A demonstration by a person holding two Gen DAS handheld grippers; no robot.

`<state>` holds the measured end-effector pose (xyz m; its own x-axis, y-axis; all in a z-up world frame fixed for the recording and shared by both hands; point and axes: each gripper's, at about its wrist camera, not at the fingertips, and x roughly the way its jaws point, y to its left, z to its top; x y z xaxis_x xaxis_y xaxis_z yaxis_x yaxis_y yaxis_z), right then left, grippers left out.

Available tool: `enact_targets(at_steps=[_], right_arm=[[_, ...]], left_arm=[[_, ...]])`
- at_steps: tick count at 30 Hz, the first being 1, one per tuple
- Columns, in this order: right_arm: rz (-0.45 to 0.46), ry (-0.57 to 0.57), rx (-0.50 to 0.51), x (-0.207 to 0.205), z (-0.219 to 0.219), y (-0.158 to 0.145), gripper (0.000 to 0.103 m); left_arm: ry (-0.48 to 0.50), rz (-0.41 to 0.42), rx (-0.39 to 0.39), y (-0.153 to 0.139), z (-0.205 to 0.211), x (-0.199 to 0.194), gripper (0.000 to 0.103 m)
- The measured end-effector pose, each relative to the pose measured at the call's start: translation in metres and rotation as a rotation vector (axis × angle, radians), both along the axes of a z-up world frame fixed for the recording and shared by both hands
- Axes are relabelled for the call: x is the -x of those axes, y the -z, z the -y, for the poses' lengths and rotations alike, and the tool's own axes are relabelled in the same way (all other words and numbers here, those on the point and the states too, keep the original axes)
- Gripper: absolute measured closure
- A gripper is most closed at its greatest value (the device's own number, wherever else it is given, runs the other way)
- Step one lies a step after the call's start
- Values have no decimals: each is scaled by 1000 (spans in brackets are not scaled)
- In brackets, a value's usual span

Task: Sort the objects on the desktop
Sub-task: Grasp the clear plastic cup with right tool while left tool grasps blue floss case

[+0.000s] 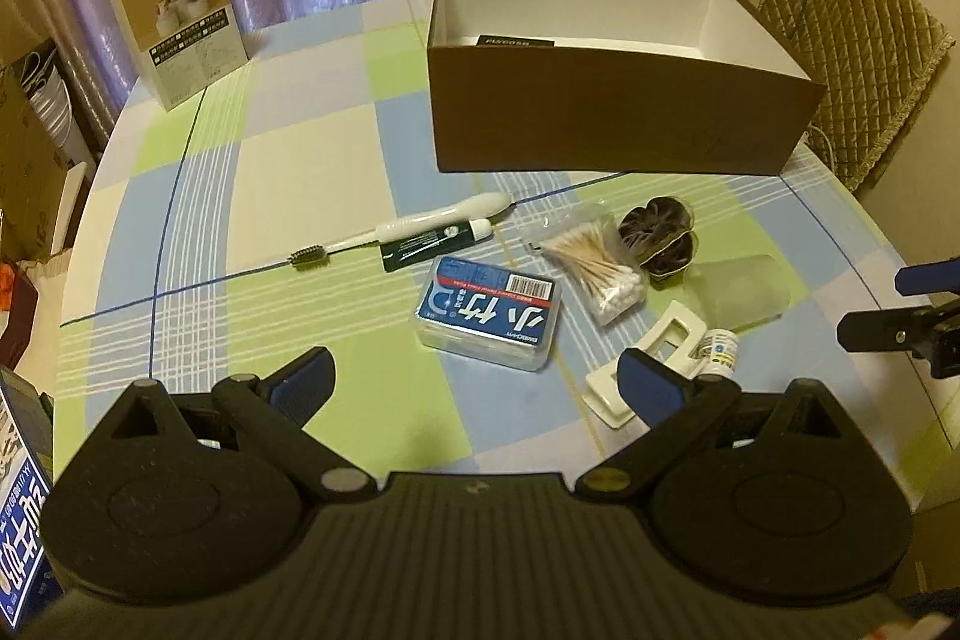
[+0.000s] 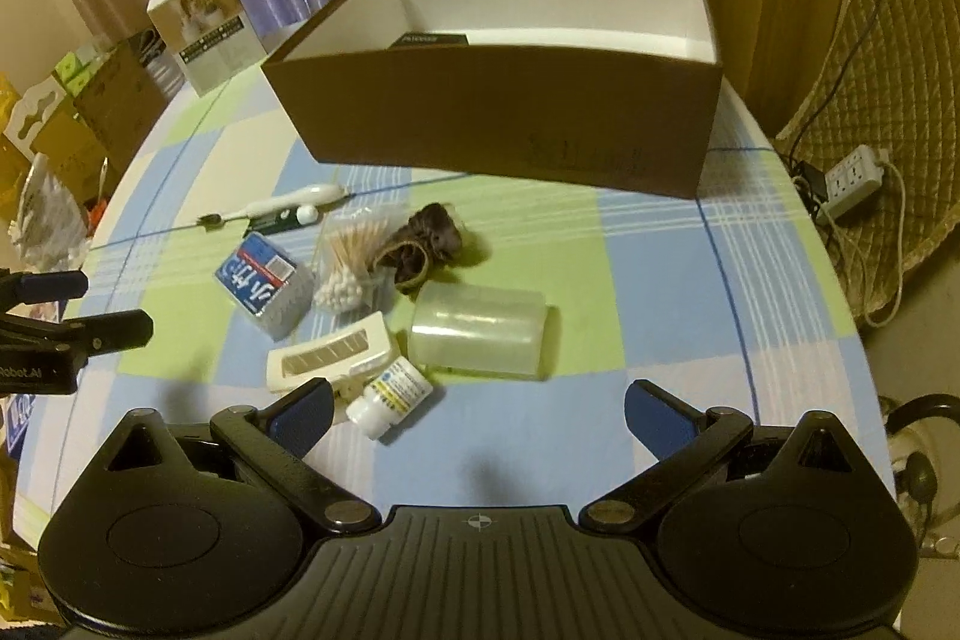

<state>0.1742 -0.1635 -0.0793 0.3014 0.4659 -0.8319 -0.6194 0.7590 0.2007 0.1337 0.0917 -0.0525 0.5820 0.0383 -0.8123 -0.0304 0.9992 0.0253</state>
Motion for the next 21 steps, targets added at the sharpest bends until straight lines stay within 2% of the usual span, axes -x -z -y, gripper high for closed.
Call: enact_targets(at_steps=[5,13,21], right_arm=[[-7,8,9,-5,-5,10,3],[-25,8,31,-16,-22,29,15],[-41,9,59,-29,-41,47,20]], left_arm=[[-15,-19,6,8,-4,-6,4],[-23,-46,13,23,-10,-19,4],[-20,-65,20,38,-18,-37,4]])
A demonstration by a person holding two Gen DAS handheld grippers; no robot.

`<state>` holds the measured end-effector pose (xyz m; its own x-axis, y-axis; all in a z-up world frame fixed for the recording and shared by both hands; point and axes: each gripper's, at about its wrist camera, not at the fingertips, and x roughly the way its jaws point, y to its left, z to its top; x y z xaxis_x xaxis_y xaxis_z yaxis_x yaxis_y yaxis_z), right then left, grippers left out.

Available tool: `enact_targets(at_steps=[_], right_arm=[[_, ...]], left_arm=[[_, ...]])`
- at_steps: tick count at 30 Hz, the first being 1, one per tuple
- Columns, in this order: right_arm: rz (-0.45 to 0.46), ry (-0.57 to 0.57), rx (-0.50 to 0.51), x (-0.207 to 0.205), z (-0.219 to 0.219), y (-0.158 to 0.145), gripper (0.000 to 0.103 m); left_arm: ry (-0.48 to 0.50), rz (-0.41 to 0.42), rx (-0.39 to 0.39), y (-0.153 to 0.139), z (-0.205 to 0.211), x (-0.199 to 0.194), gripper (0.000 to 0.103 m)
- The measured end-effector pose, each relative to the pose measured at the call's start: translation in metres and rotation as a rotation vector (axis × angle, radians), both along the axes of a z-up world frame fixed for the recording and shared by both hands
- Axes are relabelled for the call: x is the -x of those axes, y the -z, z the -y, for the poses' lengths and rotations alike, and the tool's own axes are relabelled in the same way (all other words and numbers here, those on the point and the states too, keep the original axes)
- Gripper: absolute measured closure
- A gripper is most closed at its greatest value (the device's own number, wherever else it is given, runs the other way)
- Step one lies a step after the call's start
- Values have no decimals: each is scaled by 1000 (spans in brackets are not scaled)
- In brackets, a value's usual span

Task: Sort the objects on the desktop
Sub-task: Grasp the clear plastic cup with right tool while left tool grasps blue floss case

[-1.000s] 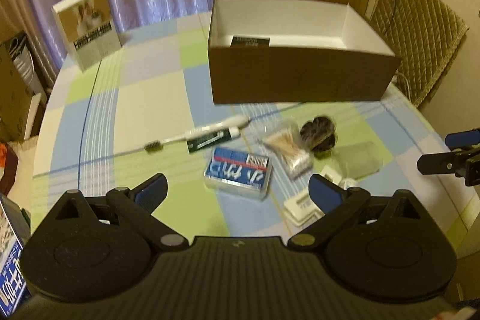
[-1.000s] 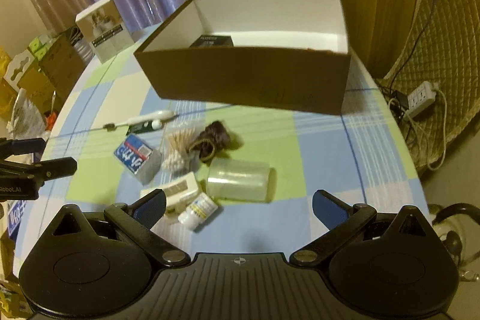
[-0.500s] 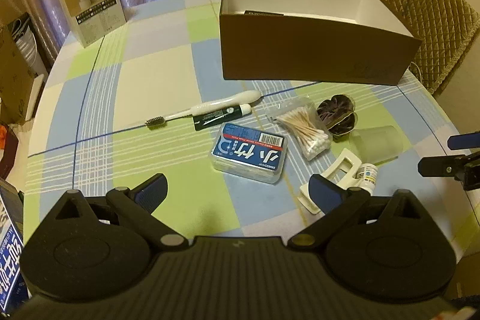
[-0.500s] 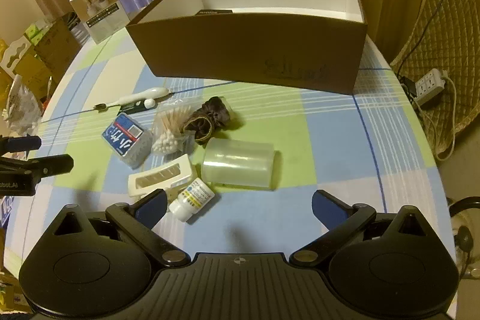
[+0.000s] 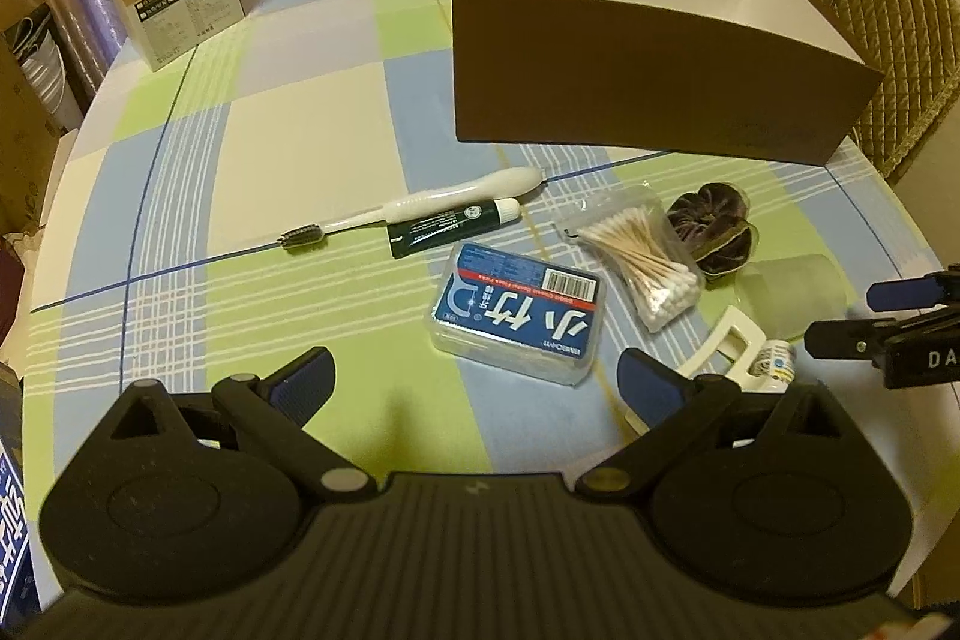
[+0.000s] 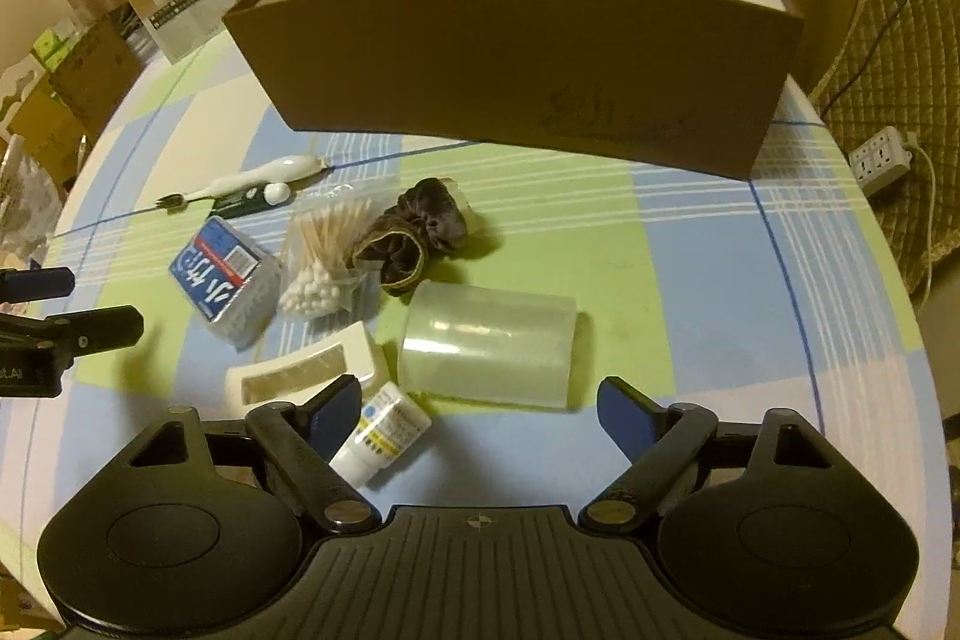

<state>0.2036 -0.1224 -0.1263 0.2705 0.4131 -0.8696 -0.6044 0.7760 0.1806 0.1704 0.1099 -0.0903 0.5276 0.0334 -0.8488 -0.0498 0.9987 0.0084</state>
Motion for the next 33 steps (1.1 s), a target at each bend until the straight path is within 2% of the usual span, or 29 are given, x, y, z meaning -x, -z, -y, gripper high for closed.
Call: enact_targets(at_steps=[10,16,29,33], right_arm=[[-16,12,33,-18,-19,21,31],[6,1,60,-22,-22,23,32],[-7,125,96,-50,19,20,32],[-5,151,103,-53,27,20,32]], left_arm=[[25,-27,2,17,-3,-20,4],[54,-41,5,26,-3,-31,4],[171,-66,-8,49,5,-53,4],[210,-67,-33,58,10,-61,5]])
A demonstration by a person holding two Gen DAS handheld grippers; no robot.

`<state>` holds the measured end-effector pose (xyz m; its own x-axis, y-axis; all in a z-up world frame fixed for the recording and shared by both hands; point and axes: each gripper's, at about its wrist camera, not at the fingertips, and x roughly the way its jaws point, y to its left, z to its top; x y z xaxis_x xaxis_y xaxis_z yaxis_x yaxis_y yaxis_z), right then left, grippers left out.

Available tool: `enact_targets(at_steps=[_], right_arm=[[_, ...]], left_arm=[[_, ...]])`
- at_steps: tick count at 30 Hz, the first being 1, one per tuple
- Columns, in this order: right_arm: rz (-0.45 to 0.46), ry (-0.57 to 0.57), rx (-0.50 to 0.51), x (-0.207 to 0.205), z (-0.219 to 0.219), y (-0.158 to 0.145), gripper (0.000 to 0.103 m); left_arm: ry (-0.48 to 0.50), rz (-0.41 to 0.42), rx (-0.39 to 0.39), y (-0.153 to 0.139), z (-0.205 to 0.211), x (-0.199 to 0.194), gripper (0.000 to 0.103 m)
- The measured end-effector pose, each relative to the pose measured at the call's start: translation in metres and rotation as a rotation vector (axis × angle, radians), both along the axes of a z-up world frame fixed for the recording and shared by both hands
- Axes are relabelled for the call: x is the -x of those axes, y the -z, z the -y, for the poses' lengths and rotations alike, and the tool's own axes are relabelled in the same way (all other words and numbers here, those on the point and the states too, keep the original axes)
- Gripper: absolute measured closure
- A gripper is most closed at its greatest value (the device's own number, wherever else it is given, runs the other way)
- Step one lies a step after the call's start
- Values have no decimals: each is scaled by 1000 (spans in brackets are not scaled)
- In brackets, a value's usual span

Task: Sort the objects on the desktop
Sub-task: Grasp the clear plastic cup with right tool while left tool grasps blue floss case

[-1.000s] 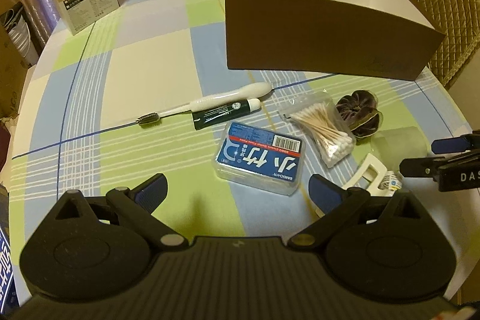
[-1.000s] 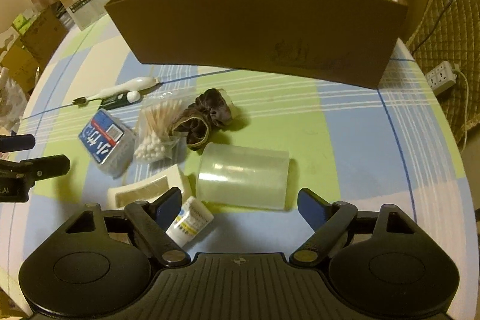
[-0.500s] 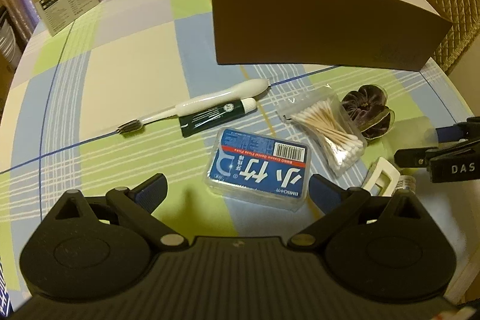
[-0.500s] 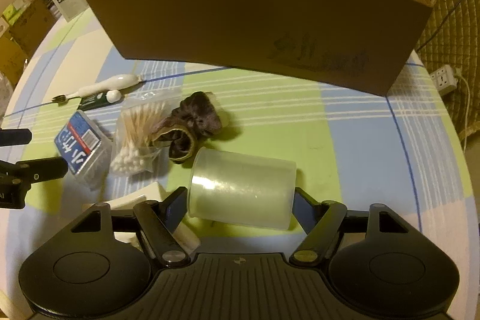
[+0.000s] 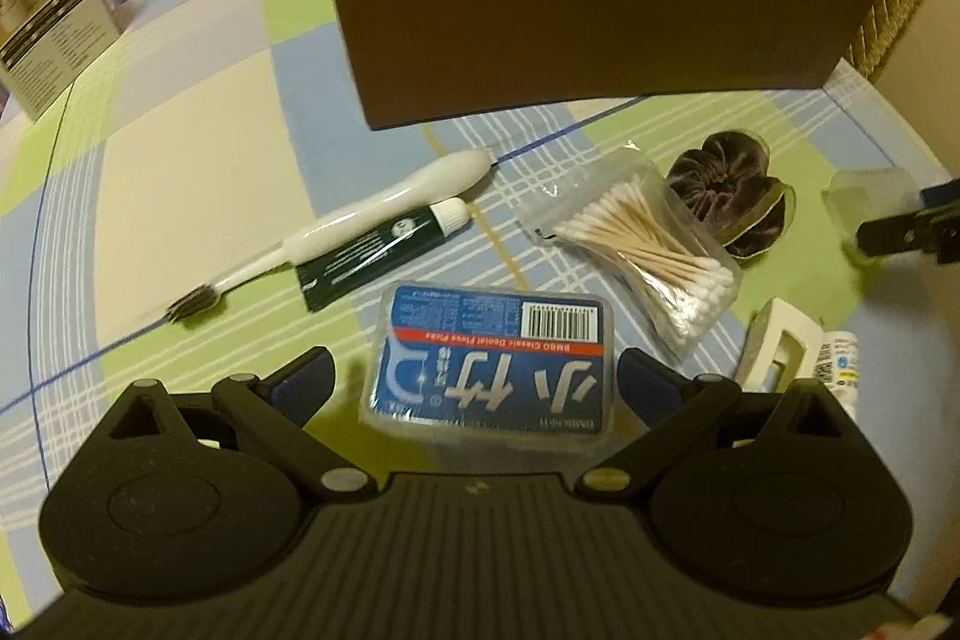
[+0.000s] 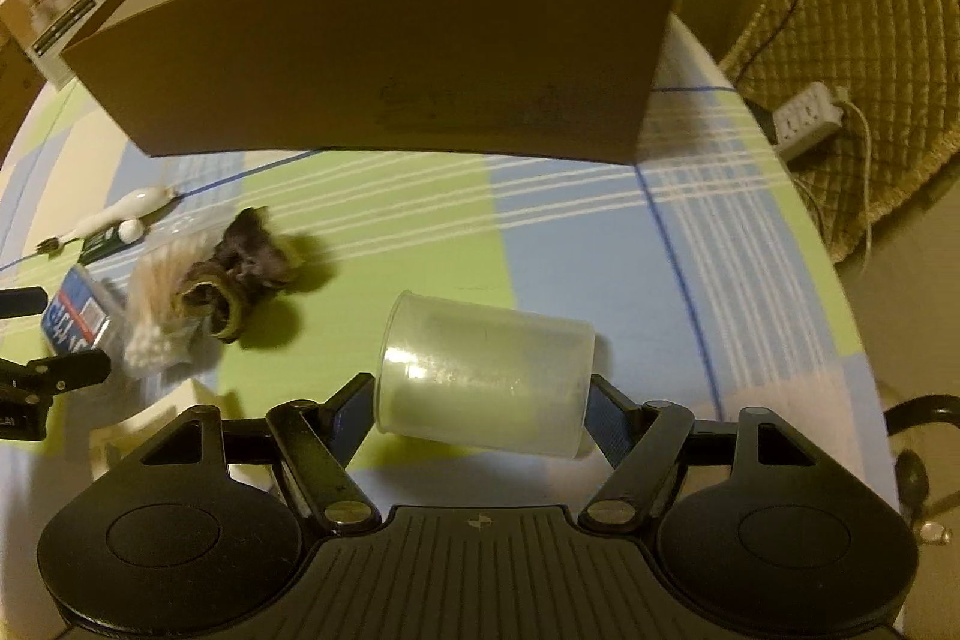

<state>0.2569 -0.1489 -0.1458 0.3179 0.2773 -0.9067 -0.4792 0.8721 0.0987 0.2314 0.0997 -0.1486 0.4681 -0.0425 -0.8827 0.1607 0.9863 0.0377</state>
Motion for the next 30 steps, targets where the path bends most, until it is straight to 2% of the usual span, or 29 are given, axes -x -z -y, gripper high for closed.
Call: enact_targets(at_steps=[3,5,10,19,30], right_arm=[[2,4,0,0,1,-1,32],[4,8,4,1,1,-1,32],[12,16,19,0,-3,0,32],[33,-1,46,3,-11,4,32],[39,-40,-6,21,-10,-13,33]], left_arm=[[25,8,-8,5,2,-5,10],[35,2,9,9,3,-7,19],[19,19,12,9,1,-3,19],[-92,2,4,5,-23,17,19],[-129,35,21,-20,-28,43,19]])
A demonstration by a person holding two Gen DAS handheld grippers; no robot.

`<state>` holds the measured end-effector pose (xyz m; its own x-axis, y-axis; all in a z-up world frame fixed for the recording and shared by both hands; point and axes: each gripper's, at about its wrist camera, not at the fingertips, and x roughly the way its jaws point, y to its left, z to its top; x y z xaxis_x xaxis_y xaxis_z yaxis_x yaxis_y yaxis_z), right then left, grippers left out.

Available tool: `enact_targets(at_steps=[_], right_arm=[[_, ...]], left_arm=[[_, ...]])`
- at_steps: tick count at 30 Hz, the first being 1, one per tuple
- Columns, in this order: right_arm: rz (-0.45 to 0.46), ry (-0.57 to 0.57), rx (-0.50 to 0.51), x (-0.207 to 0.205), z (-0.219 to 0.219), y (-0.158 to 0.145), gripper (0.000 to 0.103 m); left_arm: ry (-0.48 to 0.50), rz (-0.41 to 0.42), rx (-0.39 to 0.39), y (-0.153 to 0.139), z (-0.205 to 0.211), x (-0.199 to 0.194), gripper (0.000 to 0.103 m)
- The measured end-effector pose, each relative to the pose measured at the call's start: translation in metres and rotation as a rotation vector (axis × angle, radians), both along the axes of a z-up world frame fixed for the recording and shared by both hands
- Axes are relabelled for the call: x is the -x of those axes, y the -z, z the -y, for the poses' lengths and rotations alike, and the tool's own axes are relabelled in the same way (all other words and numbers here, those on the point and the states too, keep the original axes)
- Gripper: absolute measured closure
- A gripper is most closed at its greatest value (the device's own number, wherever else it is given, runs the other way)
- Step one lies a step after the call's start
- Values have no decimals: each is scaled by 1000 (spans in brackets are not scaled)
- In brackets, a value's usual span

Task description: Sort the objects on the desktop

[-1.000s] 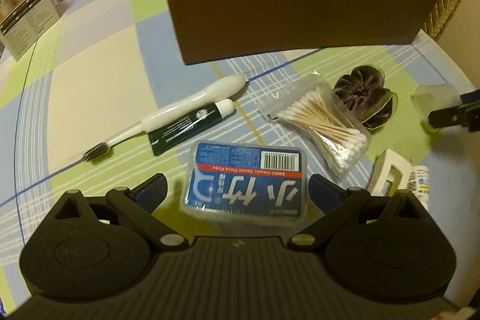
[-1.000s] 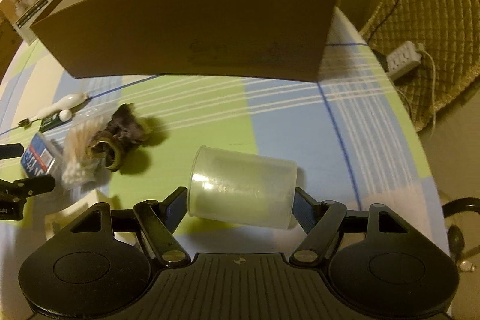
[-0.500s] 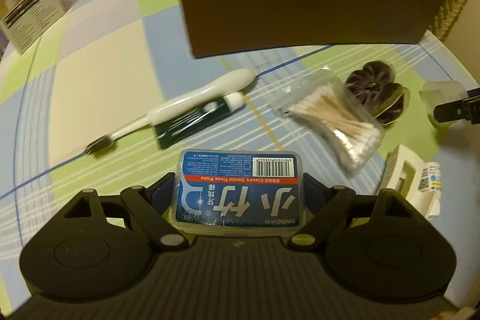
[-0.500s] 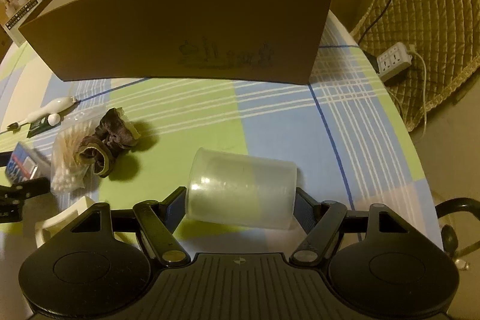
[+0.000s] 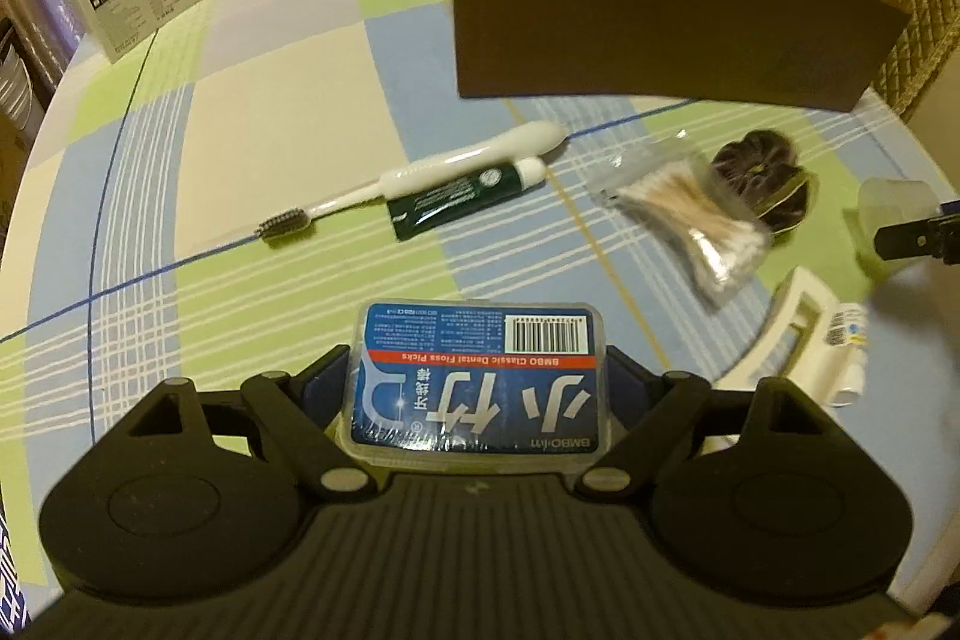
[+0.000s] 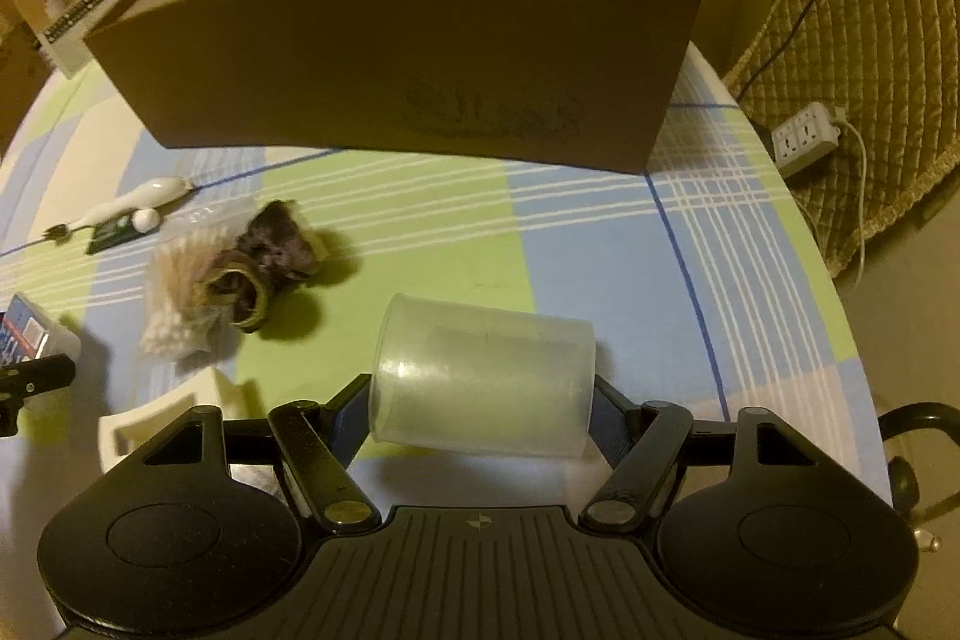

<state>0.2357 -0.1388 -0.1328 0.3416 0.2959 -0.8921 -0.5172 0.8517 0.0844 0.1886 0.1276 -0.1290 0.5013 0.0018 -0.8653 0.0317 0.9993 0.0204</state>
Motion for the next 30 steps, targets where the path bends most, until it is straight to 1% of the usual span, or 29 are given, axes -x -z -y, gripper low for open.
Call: enact_targets(at_steps=[7,14,21,27,30], right_arm=[[12,-28,-74,11,6,-29,33],[49,-72,-122,13,3,-61,33],[117,-111,-149,-5,-6,-93,33],[169,-140,-163,-28,-19,-116,33],[188,-148,-160,-43,-25,-124,33]], left_arm=[[32,72,46,-34,12,1,19],[117,162,73,-73,28,-13,19],[190,237,82,-104,44,-49,19],[224,256,98,-119,54,-86,19],[232,258,119,-126,56,-105,19]])
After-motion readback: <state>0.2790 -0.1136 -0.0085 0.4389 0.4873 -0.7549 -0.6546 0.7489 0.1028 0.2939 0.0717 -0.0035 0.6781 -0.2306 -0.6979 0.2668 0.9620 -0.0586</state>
